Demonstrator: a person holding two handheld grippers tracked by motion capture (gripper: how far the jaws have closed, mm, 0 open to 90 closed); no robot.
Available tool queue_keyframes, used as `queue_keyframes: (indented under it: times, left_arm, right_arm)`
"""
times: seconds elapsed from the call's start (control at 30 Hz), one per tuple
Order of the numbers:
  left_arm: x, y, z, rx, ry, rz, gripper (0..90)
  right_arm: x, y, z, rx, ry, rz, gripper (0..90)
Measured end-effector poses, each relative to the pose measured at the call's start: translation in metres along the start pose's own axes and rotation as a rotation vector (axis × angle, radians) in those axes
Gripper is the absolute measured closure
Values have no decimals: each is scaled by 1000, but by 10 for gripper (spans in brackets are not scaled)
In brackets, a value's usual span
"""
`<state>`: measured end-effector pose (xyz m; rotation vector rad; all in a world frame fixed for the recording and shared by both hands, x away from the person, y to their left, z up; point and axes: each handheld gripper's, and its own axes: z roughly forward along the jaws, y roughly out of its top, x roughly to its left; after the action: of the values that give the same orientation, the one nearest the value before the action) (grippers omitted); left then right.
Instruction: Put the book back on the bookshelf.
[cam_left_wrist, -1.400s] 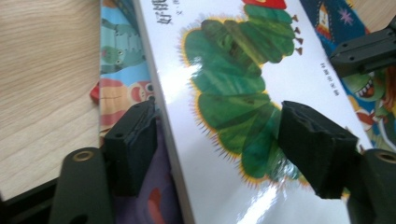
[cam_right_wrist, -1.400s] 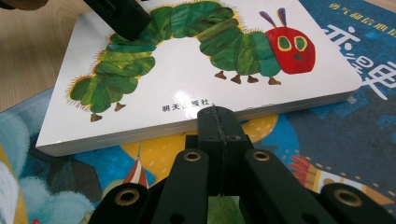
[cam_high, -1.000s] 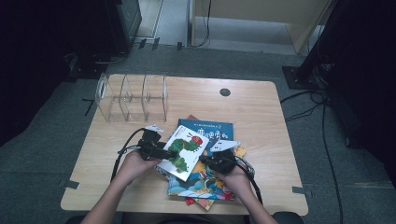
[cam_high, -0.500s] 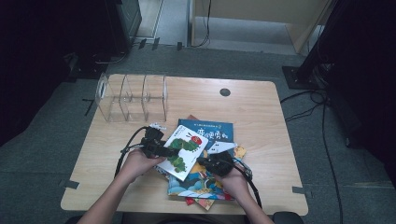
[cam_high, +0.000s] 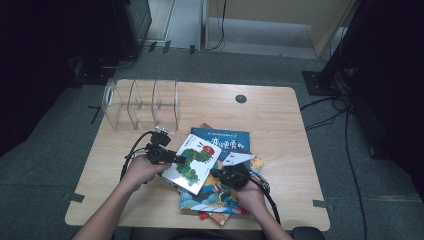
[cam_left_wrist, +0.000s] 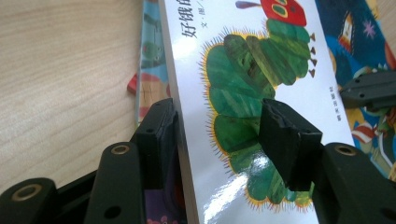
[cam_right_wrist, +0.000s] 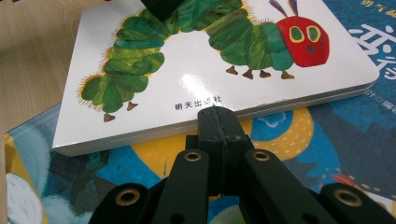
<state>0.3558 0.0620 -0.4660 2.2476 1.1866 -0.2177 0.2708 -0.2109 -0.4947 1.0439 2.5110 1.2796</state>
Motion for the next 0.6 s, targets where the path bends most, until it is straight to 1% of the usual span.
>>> queue_keyframes:
  times: [0.03,0.07,0.2,0.23,0.33,0.37,0.43,0.47,0.53,0.6]
  left_arm:
    - [0,0,0,0,0,0,457]
    - [1,-1,0,-7,-9,-3,457]
    - [1,-2,1,-4,-12,-2,442]
    - [1,-2,1,7,-16,-2,402]
    - [0,-5,2,2,-14,14,391]
    - [-1,-6,2,-9,-12,9,384]
    - [-1,-6,2,-11,-11,5,384]
    - [-1,-5,3,-7,-11,-3,386]
    - [0,-5,3,-5,-13,-7,393]
    - [-2,-4,4,-11,-8,-23,394]
  right_arm:
    - [0,0,0,0,0,0,900]
    - [0,0,0,0,1,-1,900]
    - [0,0,0,-1,3,0,900]
    - [0,0,0,-1,6,-1,900]
    - [0,0,0,0,1,-5,900]
    - [1,0,0,-1,-5,-8,900]
    - [1,0,0,0,-5,-6,900]
    - [1,0,0,1,0,7,900]
    - [1,0,0,1,0,11,900]
    - [2,-1,0,5,19,21,900]
